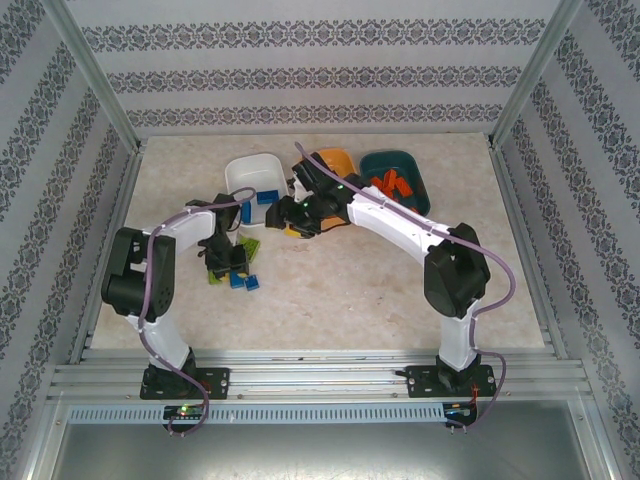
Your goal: Sort the legos into containers by color
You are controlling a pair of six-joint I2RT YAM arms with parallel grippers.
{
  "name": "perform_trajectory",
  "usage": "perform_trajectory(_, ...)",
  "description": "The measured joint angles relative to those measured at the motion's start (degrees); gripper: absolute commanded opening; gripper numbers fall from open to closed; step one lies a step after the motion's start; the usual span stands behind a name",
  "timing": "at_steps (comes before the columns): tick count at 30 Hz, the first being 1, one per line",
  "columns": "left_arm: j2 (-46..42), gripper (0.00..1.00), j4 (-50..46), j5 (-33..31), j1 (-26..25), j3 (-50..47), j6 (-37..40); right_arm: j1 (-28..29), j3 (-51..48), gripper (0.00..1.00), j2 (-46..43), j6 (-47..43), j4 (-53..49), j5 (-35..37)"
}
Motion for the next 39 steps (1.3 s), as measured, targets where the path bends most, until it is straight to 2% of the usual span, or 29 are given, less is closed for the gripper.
perform_trajectory(6,-7.58,0.31,-3.72,0.46,0.11,1.31,-0.04,-0.13,-4.83,0.58,-4.44,-0.24,0.04,0.94)
perform_trajectory(12,-8.46,0.32,-6.29,2.82,1.57,10.58,-0.72,-0.13,-11.58,0.6,-10.71,-2.19,-1.25,4.22)
perform_trajectory(16,-3.26,0.32,-6.19,3.98,1.86,19.67,-1.6,0.31,-16.41,0.61,-13.97,-2.91,-2.27,6.08)
perform_trajectory(21,8.04,0.32,-5.44,4.44,1.92,30.29,-2.6,2.29,-20.31,0.64,-17.03,-3.26,-4.22,8.26)
perform_trajectory(24,14.34,0.37,-5.27,4.46,1.92,34.8,-2.97,3.56,-20.96,0.64,-18.25,-3.3,-4.9,9.14)
perform_trajectory(32,21.18,0.55,-7.17,3.08,1.92,43.47,-3.26,7.85,-18.01,0.67,-15.78,-6.43,-8.17,11.39)
perform_trajectory(39,16.65,0.58,-9.79,2.91,3.45,43.98,-2.56,11.89,-8.07,0.68,-5.99,-10.56,-11.56,12.39)
